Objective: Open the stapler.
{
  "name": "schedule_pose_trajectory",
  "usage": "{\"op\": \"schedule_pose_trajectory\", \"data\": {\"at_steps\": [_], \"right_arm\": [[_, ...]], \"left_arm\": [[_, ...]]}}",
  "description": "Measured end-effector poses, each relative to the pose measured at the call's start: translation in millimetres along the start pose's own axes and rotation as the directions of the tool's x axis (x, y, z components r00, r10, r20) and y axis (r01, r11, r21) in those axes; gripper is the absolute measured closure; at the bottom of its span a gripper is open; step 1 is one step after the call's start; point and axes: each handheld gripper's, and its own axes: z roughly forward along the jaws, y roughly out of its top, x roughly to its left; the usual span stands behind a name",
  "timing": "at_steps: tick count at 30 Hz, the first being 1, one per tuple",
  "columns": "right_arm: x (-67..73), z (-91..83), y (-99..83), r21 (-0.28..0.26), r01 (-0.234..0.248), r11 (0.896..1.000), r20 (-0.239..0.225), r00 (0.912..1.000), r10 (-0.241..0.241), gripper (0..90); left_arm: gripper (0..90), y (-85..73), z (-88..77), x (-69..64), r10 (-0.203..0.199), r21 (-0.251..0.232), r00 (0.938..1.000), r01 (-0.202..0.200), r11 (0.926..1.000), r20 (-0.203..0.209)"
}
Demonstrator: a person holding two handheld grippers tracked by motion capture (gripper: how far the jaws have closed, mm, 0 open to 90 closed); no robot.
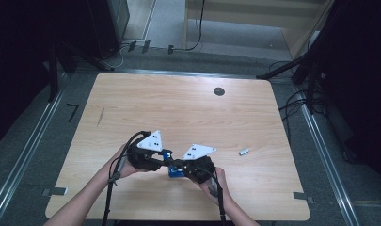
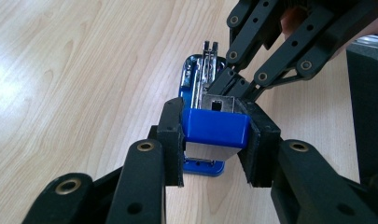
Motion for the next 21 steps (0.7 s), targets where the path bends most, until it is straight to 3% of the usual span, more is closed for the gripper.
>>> {"op": "schedule_pose_trajectory", "data": {"at_steps": [21], "right_arm": [[-2.7,5.0,-0.4,0.016,0.043,0.999,-0.012,0.9990,-0.043,90.0]], "left_arm": [[65.4,2.5,0.9,1.6,-0.010,0.021,0.9999,0.010,0.9997,0.006]]}}
